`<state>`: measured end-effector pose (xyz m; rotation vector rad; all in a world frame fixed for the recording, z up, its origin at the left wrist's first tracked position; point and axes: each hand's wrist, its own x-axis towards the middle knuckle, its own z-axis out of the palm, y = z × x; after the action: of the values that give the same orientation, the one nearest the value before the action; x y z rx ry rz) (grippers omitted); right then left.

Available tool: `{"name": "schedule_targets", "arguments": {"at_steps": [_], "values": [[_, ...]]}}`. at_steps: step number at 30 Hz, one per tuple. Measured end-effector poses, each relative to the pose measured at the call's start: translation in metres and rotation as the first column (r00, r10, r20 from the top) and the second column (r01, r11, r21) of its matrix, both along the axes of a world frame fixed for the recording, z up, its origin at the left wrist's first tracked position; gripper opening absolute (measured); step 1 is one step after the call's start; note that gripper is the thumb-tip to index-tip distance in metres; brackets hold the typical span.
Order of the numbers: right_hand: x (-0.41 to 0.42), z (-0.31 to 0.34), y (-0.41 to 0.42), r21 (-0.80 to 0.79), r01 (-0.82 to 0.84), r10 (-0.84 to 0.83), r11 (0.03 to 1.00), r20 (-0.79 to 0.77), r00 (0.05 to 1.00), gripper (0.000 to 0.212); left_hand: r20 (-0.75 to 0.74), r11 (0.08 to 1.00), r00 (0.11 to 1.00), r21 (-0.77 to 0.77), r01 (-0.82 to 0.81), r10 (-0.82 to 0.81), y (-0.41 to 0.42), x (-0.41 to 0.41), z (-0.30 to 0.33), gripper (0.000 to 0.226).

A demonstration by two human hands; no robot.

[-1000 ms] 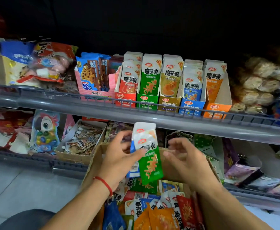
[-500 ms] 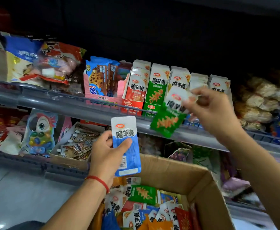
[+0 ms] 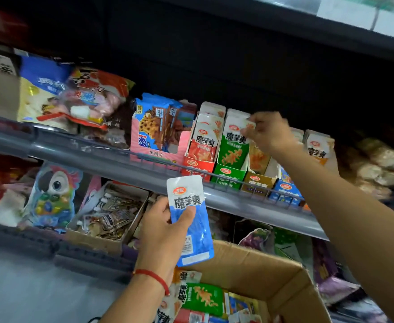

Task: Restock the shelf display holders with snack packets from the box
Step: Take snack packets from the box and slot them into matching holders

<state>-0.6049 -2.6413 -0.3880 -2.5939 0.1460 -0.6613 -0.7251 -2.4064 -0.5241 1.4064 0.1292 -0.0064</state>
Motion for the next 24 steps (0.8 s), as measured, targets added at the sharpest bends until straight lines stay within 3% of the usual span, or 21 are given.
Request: {"name": "schedule_targets", "arguments": {"at_steps": [5, 9, 15, 18, 20, 22, 24], "values": [[0.005, 0.002, 0.0, -0.287, 0.062, -0.053, 0.956, 0.037, 0.998, 0.045, -0.002, 1.0, 1.0, -0.021, 0.018, -0.018, -0.003, 0.002, 0.003, 0.002], [0.016, 0.007, -0.001, -0.547, 0.067, -0.066, 0.834, 0.021, 0.998, 0.043, 0.008, 1.0, 1.0, -0.008, 0.018, -0.018, -0.004, 0.002, 0.005, 0.002], [0.013, 0.001, 0.005, -0.627, 0.125, -0.069, 0.769, 0.113, 0.991, 0.043, 0.009, 0.999, 1.0, 0.037, 0.023, -0.023, -0.004, 0.003, 0.008, 0.003], [-0.018, -0.01, 0.026, -0.448, 0.007, 0.08, 0.894, 0.175, 0.981, 0.029, 0.049, 0.997, 0.998, 0.069, 0.032, -0.036, -0.003, 0.002, 0.007, 0.008], [-0.056, -0.025, 0.049, -0.151, -0.147, 0.154, 0.978, 0.036, 0.987, 0.035, 0.146, 0.992, 0.989, 0.126, -0.006, -0.012, -0.003, 0.001, 0.005, 0.009], [-0.102, -0.043, 0.072, 0.242, -0.217, 0.264, 0.946, -0.183, 0.947, 0.046, 0.33, 0.954, 0.944, 0.282, -0.103, 0.005, -0.004, -0.001, 0.001, 0.012], [-0.137, -0.057, 0.084, 0.602, -0.149, 0.393, 0.785, -0.297, 0.87, 0.058, 0.504, 0.862, 0.859, 0.47, -0.187, -0.088, -0.006, -0.008, 0.0, 0.027]]}}
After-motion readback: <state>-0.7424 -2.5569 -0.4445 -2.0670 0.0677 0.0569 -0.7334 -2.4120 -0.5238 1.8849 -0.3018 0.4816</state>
